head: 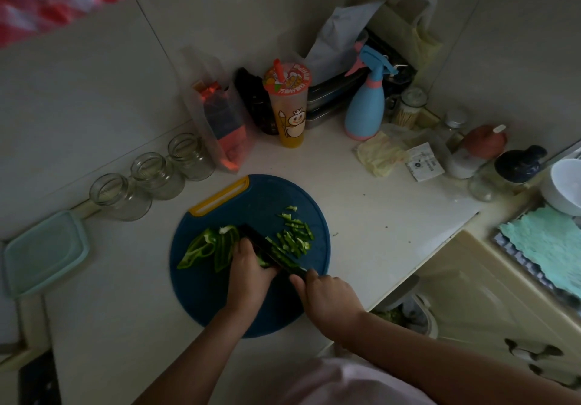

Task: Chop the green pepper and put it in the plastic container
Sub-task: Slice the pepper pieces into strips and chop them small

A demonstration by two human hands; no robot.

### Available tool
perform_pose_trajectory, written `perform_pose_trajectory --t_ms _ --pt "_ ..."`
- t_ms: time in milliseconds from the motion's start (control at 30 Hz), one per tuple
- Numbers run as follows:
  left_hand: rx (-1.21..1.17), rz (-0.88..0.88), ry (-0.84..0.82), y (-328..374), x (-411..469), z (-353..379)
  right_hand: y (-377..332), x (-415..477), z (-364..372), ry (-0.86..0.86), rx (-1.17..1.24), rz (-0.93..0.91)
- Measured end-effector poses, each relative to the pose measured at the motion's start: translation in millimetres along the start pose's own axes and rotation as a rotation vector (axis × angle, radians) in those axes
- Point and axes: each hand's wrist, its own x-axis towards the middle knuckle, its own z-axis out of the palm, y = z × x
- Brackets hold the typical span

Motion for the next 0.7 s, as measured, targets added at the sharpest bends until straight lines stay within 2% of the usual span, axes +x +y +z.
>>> perform_pose_trajectory --t_ms 367,600,700 --pt "-0.045 -0.011 0.007 -5.4 -0.2 0.5 -1.3 9.7 -5.2 -0.084 0.284 0.067" --pt "-0.025 0.005 -0.013 -4.7 0.0 0.1 -16.6 17.8 1.8 -0.084 0.17 0.114" --pt "-0.015 0.018 0.001 -3.8 -1.6 0.2 -30.9 36.5 -0.8 -0.104 0.215 0.15"
